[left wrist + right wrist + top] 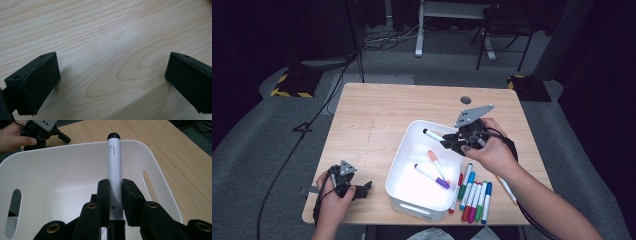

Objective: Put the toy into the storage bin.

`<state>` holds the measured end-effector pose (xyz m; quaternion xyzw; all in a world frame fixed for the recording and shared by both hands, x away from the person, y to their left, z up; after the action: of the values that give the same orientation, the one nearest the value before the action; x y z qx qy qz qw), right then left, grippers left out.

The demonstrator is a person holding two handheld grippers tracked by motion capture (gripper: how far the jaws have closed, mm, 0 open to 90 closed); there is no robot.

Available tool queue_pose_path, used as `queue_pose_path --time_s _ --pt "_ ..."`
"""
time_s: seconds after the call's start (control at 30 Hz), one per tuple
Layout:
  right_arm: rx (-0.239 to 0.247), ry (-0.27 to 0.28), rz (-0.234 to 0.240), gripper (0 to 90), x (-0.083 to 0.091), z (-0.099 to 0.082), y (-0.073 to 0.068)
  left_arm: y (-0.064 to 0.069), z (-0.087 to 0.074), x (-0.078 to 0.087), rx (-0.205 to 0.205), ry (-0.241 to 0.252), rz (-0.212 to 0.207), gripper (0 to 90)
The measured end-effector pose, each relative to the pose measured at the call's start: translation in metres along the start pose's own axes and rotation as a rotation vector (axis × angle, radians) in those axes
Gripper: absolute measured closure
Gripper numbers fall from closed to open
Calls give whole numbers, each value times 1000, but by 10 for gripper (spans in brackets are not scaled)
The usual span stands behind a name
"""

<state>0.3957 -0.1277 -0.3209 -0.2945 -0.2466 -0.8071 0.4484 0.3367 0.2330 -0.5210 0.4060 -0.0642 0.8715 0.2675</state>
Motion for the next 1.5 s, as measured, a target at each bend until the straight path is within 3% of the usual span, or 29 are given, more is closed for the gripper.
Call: queue_pose_path --time_s 0.43,1.1,1.33,1.5 --pt "15 -39 20 766 -33 -5 -3 0 0 -1 -1 -2 -4 1" --pt "32 -154 26 765 -57 -25 -9 0 0 -1 1 0 -4 1" --pt "73 -187 22 765 -65 -26 -14 0 0 -1 1 0 -4 1" --pt "71 -212 30 766 -70 -28 -18 0 0 -1 1 -1 -4 1"
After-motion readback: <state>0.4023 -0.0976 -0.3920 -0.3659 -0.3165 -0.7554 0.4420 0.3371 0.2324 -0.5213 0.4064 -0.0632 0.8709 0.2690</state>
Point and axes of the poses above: each handheld gripper's, and its own axes: x roughly backward along the jaws, z roughly out of its top, y roughly to its right, the point moved 2 cm from there along -x, roughly forward along the jaws, and after that the axes turned 6 degrees about -z, right-handed, at the moved point
